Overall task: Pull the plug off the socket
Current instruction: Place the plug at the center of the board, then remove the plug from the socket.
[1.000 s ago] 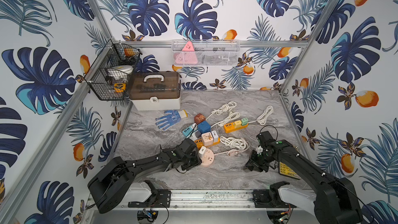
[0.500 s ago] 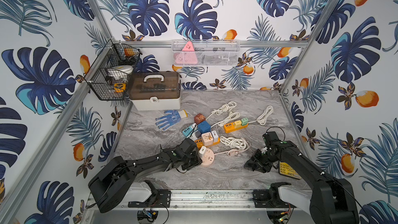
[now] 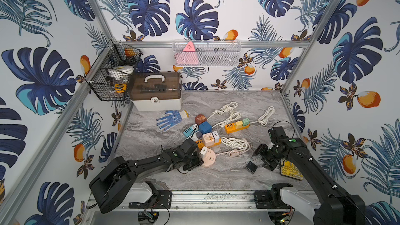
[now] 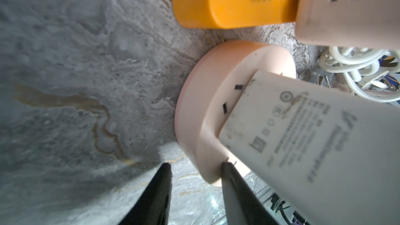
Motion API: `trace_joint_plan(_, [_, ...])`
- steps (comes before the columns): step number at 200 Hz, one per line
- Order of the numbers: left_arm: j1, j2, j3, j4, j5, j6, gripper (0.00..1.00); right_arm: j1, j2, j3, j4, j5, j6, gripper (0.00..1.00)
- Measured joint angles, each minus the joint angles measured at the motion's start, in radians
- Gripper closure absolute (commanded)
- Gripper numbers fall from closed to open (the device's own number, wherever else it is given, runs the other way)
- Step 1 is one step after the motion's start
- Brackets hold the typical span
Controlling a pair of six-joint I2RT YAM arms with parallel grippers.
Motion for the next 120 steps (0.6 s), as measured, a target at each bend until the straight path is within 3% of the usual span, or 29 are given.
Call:
trace_joint_plan(21, [0.000, 0.000, 0.001, 0.000, 0.000, 0.000, 0.56, 0.061, -0.013, 0.071, -0.003, 0.045, -0.027, 0.29])
trace_joint_plan(48, [0.000, -0.004, 0.000, -0.001, -0.001, 0.000, 0.56, 0.285, 0.022, 0.144, 0.008, 0.122, -0.045, 0.30])
trace_joint_plan(86, [0.000, -0.031, -0.023, 0.004, -0.010, 0.000, 0.57, 0.638, 0.204, 0.266, 0.030, 0.208, 0.023, 0.27])
trace_joint_plan(120, [0.000, -0.050, -0.060, 0.049, -0.010, -0.004, 0.57, 0.773, 0.406, 0.436, 0.037, 0.227, 0.149, 0.26])
